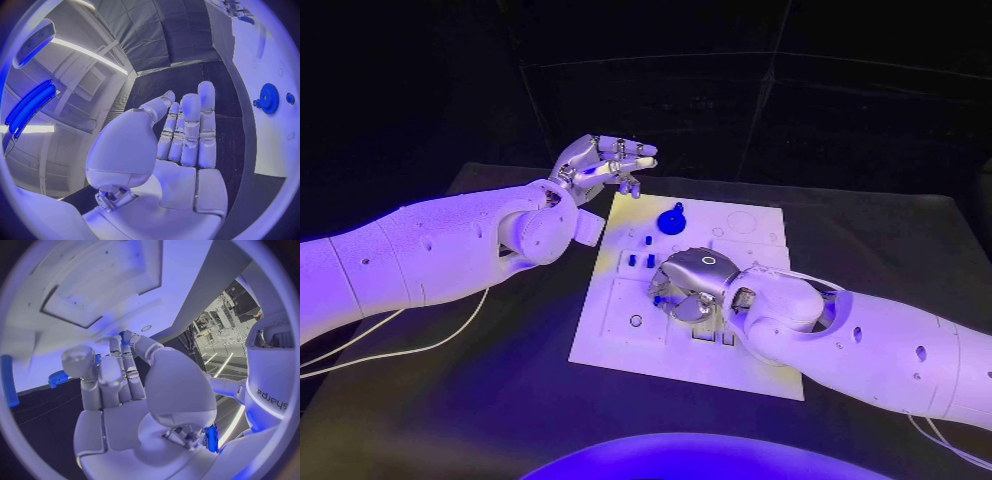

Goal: Assemble the parts on the task board

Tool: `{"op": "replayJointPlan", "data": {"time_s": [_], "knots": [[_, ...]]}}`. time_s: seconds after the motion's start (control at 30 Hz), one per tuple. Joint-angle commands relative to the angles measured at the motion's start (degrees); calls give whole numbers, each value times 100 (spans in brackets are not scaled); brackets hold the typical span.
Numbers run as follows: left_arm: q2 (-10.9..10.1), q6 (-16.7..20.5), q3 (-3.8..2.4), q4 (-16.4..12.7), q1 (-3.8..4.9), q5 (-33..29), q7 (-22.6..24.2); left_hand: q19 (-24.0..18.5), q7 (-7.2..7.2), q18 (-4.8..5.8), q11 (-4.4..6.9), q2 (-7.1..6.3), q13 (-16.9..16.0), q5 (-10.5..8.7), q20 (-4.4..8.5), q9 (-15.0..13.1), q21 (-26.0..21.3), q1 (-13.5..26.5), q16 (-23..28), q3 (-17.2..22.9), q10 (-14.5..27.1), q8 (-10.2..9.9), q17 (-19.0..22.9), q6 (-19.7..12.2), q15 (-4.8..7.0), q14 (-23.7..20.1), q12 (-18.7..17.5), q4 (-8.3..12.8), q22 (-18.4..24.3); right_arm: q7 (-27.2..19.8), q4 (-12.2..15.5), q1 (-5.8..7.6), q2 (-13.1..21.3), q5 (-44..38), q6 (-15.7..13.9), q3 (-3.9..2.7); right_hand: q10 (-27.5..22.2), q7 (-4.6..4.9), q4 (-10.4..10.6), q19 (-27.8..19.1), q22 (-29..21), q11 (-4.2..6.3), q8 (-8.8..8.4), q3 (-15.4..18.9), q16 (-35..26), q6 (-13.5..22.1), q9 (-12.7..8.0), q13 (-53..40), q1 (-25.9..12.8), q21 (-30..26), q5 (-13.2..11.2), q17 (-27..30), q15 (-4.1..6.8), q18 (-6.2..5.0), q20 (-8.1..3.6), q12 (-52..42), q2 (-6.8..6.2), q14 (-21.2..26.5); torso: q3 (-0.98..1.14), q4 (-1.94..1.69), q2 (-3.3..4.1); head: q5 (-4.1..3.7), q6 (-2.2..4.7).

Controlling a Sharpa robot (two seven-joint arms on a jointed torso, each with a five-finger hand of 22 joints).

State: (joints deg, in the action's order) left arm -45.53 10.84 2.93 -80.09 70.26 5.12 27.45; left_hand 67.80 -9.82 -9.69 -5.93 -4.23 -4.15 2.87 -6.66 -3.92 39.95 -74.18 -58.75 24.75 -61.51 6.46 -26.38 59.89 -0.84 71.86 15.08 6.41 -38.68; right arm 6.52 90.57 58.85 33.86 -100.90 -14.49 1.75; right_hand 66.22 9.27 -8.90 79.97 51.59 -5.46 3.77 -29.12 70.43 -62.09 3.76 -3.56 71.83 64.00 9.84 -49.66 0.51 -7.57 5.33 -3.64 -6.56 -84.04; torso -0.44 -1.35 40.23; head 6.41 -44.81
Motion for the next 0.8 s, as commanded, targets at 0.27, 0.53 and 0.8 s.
{"op": "replayJointPlan", "data": {"time_s": [0.27, 0.53, 0.8], "knots": [[13, -87, -5, 16, 9, -18, -17, -27, -40, -72, -12, 6, 4, -5, 3, 1, -34, 65, 11, -26, 33, 18, 6, -12, -14, -30, 21, 0, 5, -112, 56, 5, 37, 144, -367, 1, -478, 6, 97, -140, -223, -39, -26, 269, -114, 356, -5, -12, -37, -185, -73, 233, -83, -19, 61, -45, -178, 55, 3, 1, 0, -13, 15], [-1, -128, -5, 22, 8, -18, -21, -28, -42, -72, -13, 3, 4, -6, 2, 2, -37, 65, 10, -34, 39, 18, 8, -17, -15, -32, 23, 2, 7, -179, 425, 10, 486, 345, -699, -3, -457, -14, 132, -144, -238, -17, -26, 415, -115, 454, -3, -23, -30, -190, -7, 259, -72, -27, 60, -145, -208, 55, 1, 4, -14, -43, 43], [-19, -166, -4, 30, 8, -19, -16, -28, -42, -72, -14, 0, 4, -7, 2, 2, -38, 64, 10, -40, 42, 17, 10, -20, -15, -33, 24, 3, 8, 2, 795, 338, 1180, 691, -582, -13, -469, -48, 160, -149, -254, 9, -24, 543, -105, 517, -1, -23, -16, -200, 27, 258, -62, -28, 58, -203, -230, 48, 0, 20, -22, -163, 147]]}}
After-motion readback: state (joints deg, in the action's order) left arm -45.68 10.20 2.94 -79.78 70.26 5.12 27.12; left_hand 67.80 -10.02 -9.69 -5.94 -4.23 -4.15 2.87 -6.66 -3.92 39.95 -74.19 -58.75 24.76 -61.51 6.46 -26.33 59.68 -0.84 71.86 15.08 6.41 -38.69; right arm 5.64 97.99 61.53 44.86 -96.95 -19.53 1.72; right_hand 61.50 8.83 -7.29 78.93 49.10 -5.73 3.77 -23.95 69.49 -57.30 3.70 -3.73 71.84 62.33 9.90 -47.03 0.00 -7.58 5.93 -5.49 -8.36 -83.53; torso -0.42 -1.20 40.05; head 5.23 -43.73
